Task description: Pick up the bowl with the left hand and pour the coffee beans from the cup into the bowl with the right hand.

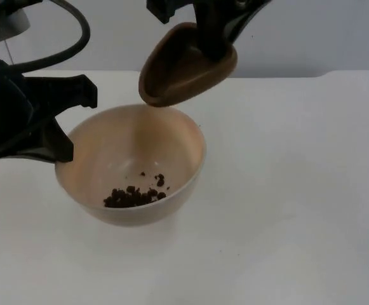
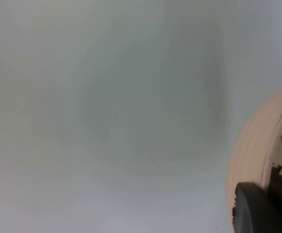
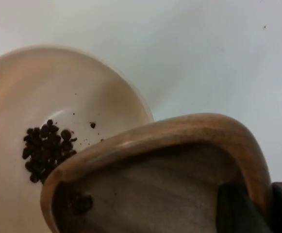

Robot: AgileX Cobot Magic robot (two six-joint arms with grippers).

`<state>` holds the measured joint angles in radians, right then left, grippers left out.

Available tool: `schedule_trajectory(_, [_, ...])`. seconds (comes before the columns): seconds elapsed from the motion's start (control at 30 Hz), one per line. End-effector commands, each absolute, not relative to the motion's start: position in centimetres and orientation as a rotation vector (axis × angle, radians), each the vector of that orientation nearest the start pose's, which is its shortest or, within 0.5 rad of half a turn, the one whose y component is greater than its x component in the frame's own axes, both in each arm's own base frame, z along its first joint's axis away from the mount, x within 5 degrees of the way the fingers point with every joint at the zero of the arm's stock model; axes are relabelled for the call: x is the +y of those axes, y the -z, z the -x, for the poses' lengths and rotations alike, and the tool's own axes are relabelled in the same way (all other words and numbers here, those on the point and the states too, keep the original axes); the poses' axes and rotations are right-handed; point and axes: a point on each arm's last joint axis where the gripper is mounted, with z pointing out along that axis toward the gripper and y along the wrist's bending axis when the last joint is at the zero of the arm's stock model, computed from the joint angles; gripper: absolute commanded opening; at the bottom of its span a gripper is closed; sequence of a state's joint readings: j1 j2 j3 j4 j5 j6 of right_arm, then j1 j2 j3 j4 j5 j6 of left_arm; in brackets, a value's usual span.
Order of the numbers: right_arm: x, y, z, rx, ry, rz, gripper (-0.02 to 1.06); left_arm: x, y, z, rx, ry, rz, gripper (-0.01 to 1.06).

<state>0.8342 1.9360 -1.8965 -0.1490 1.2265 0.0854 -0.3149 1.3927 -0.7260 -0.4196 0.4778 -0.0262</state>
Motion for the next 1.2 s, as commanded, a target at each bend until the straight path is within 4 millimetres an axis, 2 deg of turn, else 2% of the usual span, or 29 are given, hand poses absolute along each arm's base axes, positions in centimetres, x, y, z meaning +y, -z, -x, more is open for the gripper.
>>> schedule_trajectory(0.0, [29.9,-33.0,-29.4,2.514,-0.078,1.009,0.0,-9.5,-21.5,-23.8,2.627,0.513,0.078,0.0])
schedule_trajectory(0.27, [29.1,-32.2,-30.0,2.551,-0.062,0.99,0.0,-9.6,-20.4,-24.2,2.668,0.487,0.074,0.0])
schedule_trajectory(0.6, [25.6,-29.6,-32.7,2.652,-0.013,0.877,0.0,-9.5,-18.9,-25.2,2.667,0.421,0.034,0.0])
schedule_trajectory(0.73, [23.6,-26.2,-33.9,2.705,-0.058,0.783,0.0,-9.5,-17.9,-25.6,2.681,0.389,0.018,0.0])
schedule_trajectory(0.77, [23.6,-26.2,-33.9,2.705,-0.058,0.783,0.0,-9.5,-17.9,-25.6,2.681,0.389,0.018,0.0])
schedule_trajectory(0.83, [22.3,-24.4,-34.3,2.739,-0.095,0.733,0.0,-9.5,-17.6,-25.9,2.673,0.382,0.024,0.0])
schedule_trajectory(0.9, [20.9,-22.6,-34.3,2.756,-0.087,0.696,0.0,-9.6,-17.3,-26.2,2.665,0.384,0.043,0.0])
schedule_trajectory(0.93, [20.9,-22.6,-34.3,2.756,-0.087,0.696,0.0,-9.6,-17.3,-26.2,2.665,0.384,0.043,0.0])
schedule_trajectory(1.07, [17.9,-19.2,-34.3,2.79,-0.098,0.574,0.0,-9.6,-16.6,-26.6,2.657,0.359,0.032,0.0])
schedule_trajectory(1.1, [17.9,-19.2,-34.3,2.79,-0.098,0.574,0.0,-9.6,-16.6,-26.6,2.657,0.359,0.032,0.0])
schedule_trajectory(1.17, [16.9,-17.9,-34.2,2.796,-0.12,0.518,0.0,-9.6,-16.1,-26.9,2.659,0.348,0.033,0.0])
